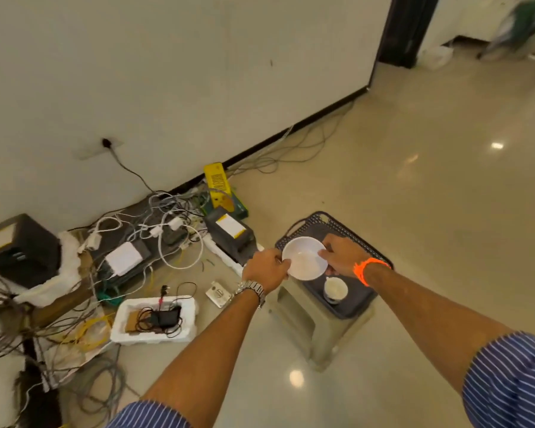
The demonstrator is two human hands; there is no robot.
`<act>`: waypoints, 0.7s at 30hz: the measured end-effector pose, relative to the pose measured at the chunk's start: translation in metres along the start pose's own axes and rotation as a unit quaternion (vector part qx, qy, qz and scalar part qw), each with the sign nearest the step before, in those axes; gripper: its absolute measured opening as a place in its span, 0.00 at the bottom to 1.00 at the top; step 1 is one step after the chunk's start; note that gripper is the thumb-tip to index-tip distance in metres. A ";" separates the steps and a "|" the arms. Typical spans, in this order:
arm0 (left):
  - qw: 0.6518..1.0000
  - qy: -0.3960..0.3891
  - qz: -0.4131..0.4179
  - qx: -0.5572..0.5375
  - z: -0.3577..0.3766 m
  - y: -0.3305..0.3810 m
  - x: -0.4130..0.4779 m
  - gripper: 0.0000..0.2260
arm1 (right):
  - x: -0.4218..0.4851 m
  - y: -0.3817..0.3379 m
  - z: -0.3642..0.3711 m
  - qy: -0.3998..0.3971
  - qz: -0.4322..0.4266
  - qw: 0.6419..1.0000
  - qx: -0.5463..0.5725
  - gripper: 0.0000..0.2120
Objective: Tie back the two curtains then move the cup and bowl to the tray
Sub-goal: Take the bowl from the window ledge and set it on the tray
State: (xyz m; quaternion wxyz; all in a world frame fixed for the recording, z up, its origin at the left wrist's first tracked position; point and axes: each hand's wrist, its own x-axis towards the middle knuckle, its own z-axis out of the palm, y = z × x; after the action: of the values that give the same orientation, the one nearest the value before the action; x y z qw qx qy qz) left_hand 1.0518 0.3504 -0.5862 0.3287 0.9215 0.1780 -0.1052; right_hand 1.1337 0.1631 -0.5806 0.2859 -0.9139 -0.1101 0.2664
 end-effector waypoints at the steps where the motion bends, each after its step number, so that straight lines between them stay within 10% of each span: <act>1: 1.000 -0.004 0.004 0.000 0.011 0.008 0.005 0.16 | 0.002 0.015 -0.002 0.008 0.005 1.000 -0.015 0.05; 21: 0.993 0.010 0.013 0.119 0.160 -0.036 0.157 0.13 | 0.150 0.150 0.079 0.050 0.059 0.997 0.029 0.06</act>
State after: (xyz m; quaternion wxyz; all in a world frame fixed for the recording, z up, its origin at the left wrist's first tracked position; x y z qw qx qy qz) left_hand 1.1690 0.3143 -0.7774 0.2159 0.9574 0.1552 -0.1124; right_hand 1.2226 0.1313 -0.7865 0.3015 -0.9222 -0.0333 0.2398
